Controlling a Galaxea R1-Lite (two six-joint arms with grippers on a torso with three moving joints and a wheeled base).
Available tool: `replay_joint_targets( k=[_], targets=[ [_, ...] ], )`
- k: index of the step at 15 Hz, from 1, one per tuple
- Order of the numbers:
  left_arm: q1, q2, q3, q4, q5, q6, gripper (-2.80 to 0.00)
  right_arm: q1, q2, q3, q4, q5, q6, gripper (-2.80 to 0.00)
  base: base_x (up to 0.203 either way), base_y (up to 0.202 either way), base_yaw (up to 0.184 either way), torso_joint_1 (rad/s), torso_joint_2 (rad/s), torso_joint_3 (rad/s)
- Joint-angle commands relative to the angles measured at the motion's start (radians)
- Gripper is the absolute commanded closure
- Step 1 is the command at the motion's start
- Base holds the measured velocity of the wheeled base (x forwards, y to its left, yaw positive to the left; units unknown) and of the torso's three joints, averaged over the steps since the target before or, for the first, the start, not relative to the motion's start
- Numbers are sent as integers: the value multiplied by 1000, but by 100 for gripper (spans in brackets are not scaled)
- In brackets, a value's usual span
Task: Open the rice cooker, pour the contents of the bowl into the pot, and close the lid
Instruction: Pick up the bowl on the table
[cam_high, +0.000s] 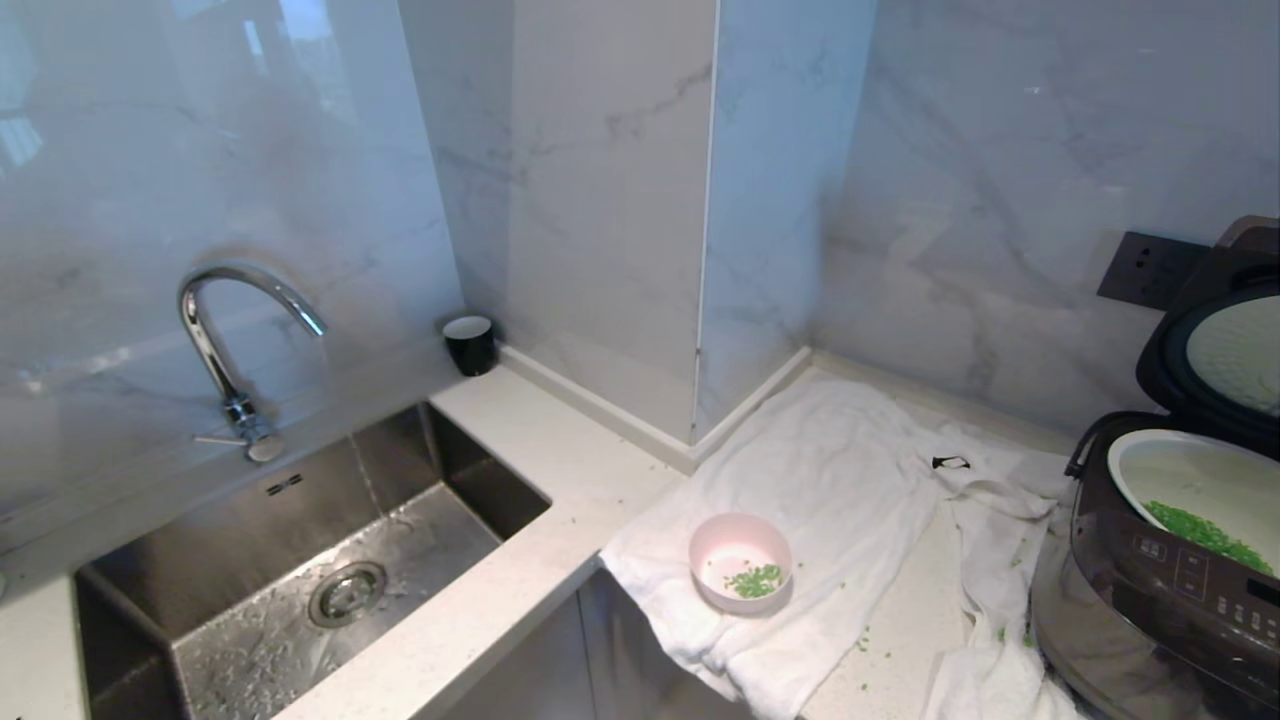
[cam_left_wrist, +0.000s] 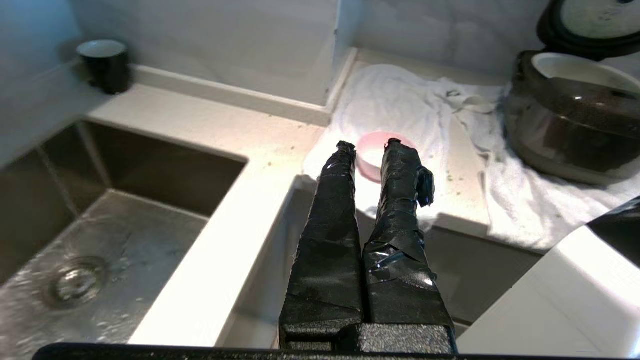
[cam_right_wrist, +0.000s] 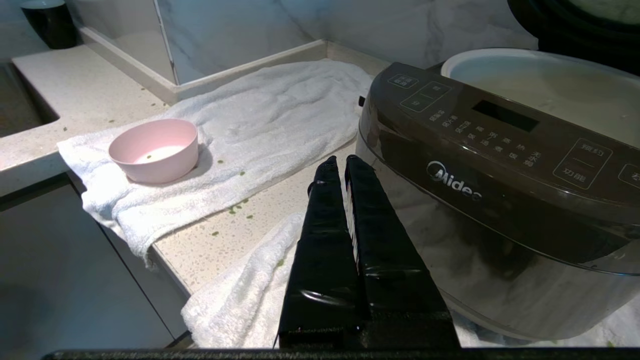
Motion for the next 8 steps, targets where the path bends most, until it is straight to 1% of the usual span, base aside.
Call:
replay_joint_targets(
  k=[1, 3, 4, 5, 6, 8],
  targets=[
    [3, -90, -13, 29, 33, 31, 0, 0, 1, 0, 0, 0, -1, 0, 0, 0, 0, 0, 0, 0],
    [12, -140, -11, 102, 44, 69, 0, 0, 1, 0, 0, 0, -1, 0, 0, 0, 0, 0, 0, 0],
    [13, -162, 8, 112, 52, 78, 0, 0, 1, 0, 0, 0, -1, 0, 0, 0, 0, 0, 0, 0],
    [15, -180, 34, 114, 90, 81, 0, 1, 1, 0, 0, 0, -1, 0, 0, 0, 0, 0, 0, 0],
    [16, -204, 70, 112, 149, 89, 0, 0, 1, 0, 0, 0, -1, 0, 0, 0, 0, 0, 0, 0],
    [16, -261, 157, 109, 259, 143, 0, 0, 1, 0, 0, 0, -1, 0, 0, 0, 0, 0, 0, 0]
  ],
)
